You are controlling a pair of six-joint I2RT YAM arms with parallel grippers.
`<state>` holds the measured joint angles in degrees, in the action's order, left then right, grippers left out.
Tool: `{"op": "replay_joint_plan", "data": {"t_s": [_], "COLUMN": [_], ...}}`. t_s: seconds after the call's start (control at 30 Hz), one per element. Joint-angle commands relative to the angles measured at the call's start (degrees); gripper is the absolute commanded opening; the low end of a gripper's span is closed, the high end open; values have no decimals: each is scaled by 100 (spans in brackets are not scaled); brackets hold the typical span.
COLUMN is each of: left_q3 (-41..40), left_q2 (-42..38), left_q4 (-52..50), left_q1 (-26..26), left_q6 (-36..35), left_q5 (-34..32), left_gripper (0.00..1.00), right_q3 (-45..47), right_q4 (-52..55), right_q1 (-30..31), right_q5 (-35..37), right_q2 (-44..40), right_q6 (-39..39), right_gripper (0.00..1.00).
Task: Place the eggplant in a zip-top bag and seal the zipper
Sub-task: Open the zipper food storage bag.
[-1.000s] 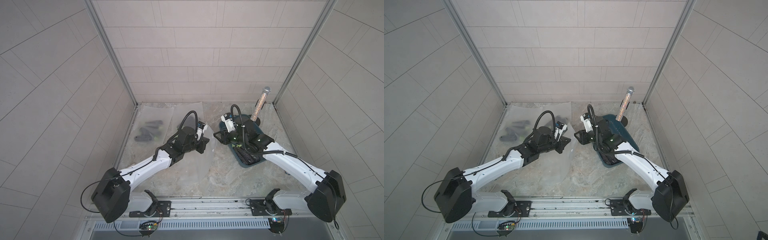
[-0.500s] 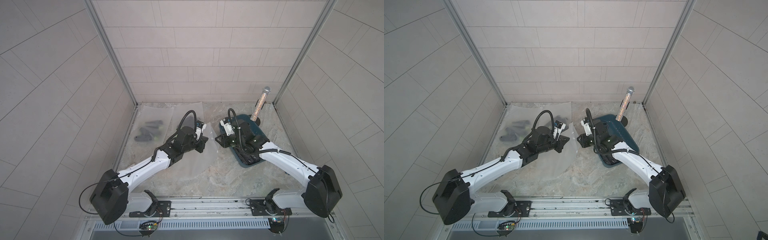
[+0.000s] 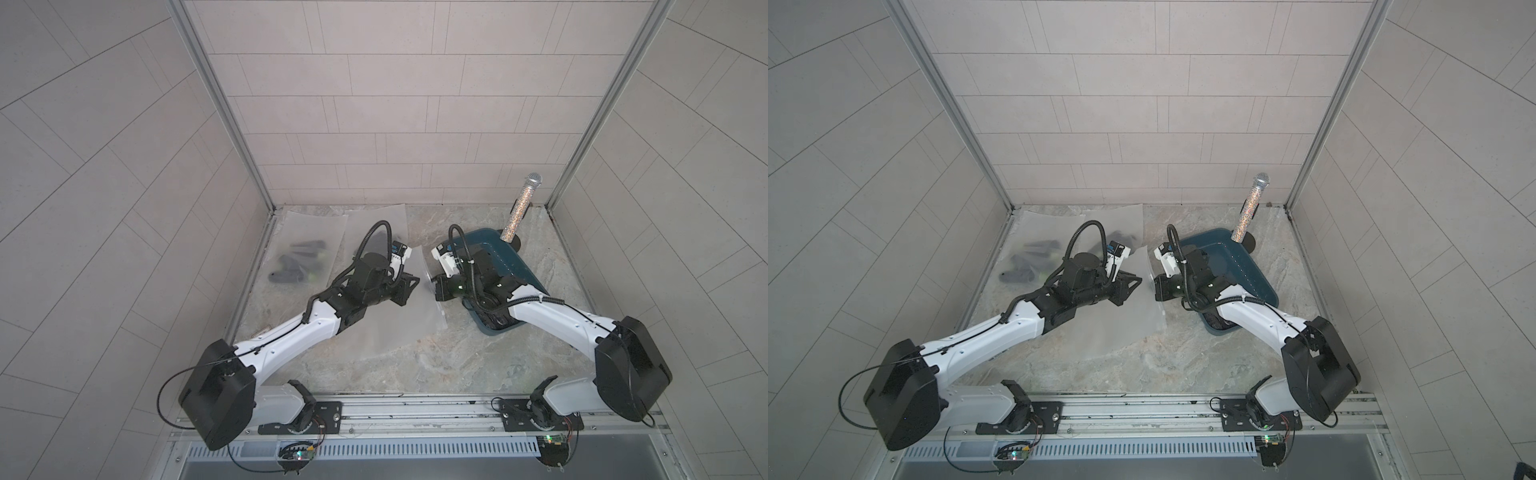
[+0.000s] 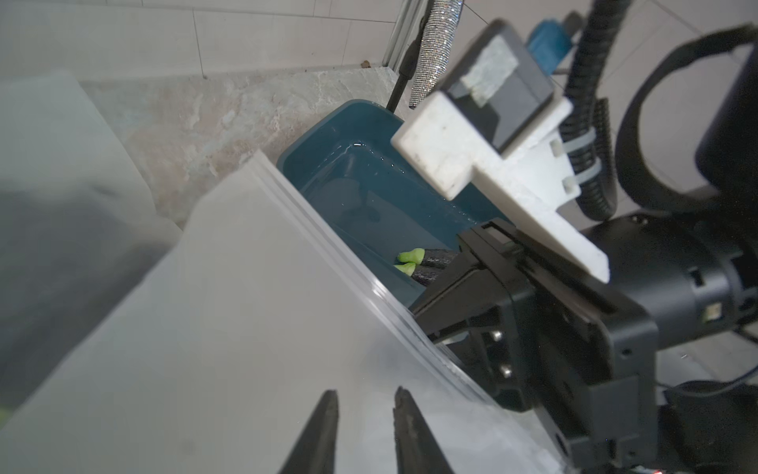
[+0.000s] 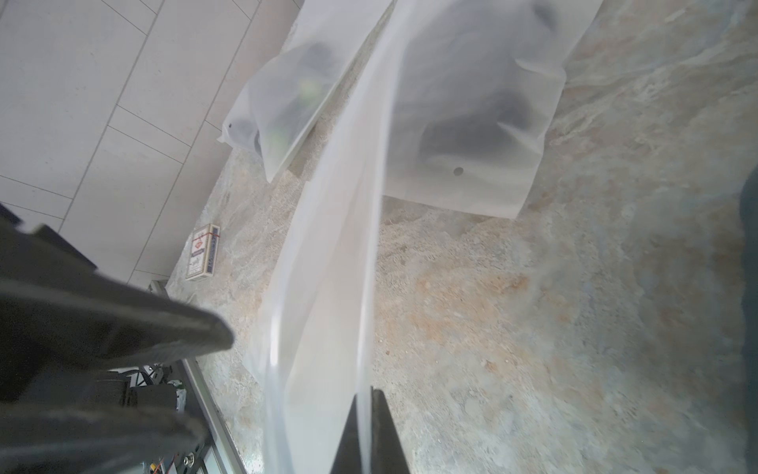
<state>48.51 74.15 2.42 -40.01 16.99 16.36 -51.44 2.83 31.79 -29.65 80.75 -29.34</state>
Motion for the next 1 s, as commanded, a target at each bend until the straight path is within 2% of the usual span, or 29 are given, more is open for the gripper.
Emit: {"op": "replay_joint_plan", "data": {"t_s": [0.0,0.2,0.37,0.5,0.63,0.83,0.97], "left_q3": [309,782,1035,1323,1387,1350,1292], "left_q2": [-8,169,385,664,684,627,583], "left_q4": [-339,-689,-897,-1481,-1774,-1891,-1952], "left_q1": [-6,20,20,19,20,25,22], "left_q6": [290,960,1456,1510,1451,1353,1350], "left_q5": [-188,-239,-315,-614,-888,-880,-949], "left_gripper": [41,51,54,54,48,34,32], "right_q3": [79,151,107,63,14,-27,-2], "right_q4": [-497,-676,-692,-640,-471,-296,-278], "right_q1": [94,313,550,677,706,706,705], "right_q5": [14,311,624,871,1140,1515,1807], "right_q2": [-220,-58,52,81,55,53,-28], "right_q6": [-155,-179,-133,-111,-98,-211,-274], "right_gripper": [0,0,0,0,0,0,0]}}
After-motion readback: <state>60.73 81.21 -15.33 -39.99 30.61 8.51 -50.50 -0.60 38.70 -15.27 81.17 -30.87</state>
